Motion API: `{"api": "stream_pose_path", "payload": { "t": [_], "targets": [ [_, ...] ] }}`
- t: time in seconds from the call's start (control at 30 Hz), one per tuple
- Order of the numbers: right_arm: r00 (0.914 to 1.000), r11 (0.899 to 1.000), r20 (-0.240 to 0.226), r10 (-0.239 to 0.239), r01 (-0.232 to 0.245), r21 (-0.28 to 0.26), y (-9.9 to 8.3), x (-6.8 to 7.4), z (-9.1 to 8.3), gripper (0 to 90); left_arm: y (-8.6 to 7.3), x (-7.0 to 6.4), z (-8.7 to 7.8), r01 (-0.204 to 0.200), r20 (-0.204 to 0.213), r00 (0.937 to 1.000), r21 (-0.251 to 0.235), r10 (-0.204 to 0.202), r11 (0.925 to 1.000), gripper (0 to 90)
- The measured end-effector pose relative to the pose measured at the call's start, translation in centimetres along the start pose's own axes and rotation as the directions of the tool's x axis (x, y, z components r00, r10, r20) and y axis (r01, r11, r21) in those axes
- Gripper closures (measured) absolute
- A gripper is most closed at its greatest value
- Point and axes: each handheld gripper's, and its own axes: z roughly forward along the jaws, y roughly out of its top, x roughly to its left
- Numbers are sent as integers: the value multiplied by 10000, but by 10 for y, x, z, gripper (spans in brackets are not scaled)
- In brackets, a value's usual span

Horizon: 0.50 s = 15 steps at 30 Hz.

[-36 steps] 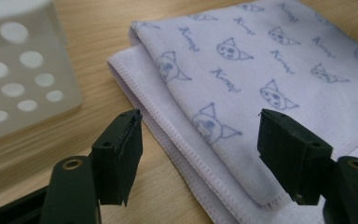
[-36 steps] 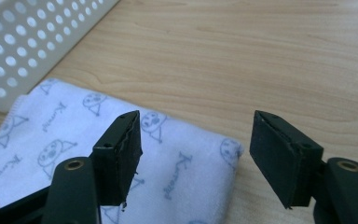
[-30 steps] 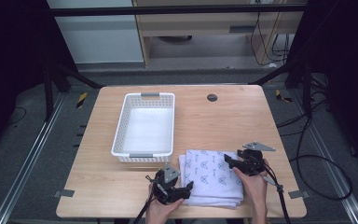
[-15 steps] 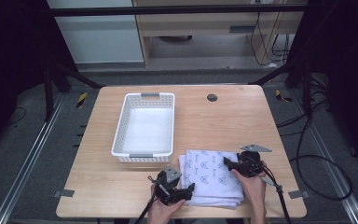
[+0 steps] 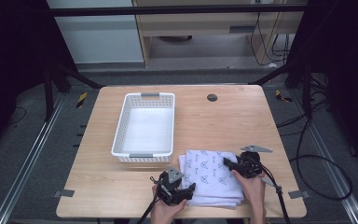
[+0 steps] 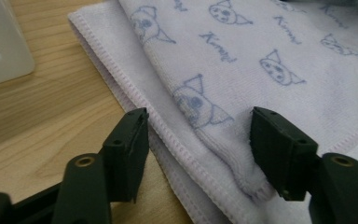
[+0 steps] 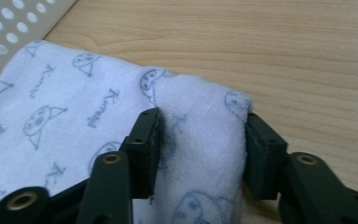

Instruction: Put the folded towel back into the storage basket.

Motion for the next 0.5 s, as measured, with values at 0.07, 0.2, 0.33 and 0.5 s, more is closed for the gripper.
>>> {"api": "stream_pose_path", "payload": {
  "t": [0.07,0.2,0.33,0.5],
  "targets": [
    [9998,9999,-137,167,-167,10,0,0,0,581,1,0,0,144,212,9997,51,-145,9999,443],
    [9996,9998,-217,177,-178,-29,-1,1,-1,631,3,-1,0,433,532,9976,253,-446,9987,552],
    [9998,9999,-170,113,-114,-97,-1,3,-1,649,3,-1,0,621,723,9953,287,-641,9977,650],
    [10000,10000,-60,5,-5,2,2,6,-2,656,3,-4,-3,594,581,9965,57,-597,9982,728]
  ]
}}
